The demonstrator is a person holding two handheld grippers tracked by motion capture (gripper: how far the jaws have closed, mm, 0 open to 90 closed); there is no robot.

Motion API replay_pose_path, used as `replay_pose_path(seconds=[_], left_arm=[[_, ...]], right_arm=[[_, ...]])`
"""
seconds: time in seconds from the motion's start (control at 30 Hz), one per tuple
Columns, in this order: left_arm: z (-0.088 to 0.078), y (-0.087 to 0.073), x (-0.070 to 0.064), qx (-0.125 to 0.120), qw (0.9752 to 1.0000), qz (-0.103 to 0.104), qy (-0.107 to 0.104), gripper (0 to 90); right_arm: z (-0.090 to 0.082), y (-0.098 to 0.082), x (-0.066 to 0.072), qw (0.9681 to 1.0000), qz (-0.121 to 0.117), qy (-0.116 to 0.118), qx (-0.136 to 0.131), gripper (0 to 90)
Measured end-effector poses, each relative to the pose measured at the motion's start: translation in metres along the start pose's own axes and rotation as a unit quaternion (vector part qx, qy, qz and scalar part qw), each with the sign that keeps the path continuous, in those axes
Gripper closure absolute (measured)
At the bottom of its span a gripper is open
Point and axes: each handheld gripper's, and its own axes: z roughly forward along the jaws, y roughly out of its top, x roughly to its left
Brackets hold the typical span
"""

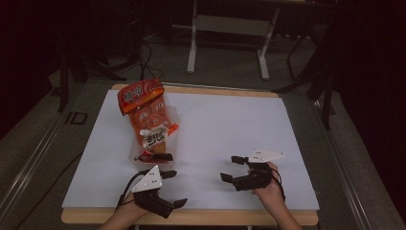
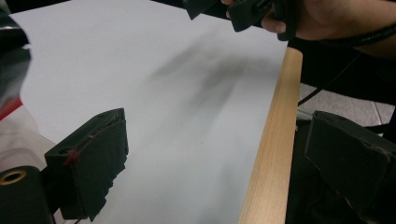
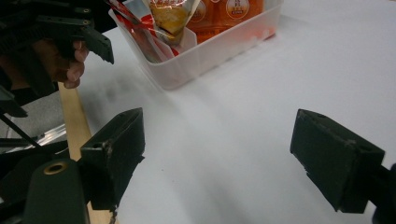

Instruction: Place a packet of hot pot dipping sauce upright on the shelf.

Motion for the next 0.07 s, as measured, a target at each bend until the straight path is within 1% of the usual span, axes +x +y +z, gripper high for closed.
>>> replay_pose_path(seconds=[0.07], left_arm=[[0.0008,-0.0003,-0.0002,0.001,1.0000,0.002,0.000,6.4]], right_arm=[[-0.0001,-0.0006,-0.0009,1.0000,0.003,0.001,0.001,17.7]])
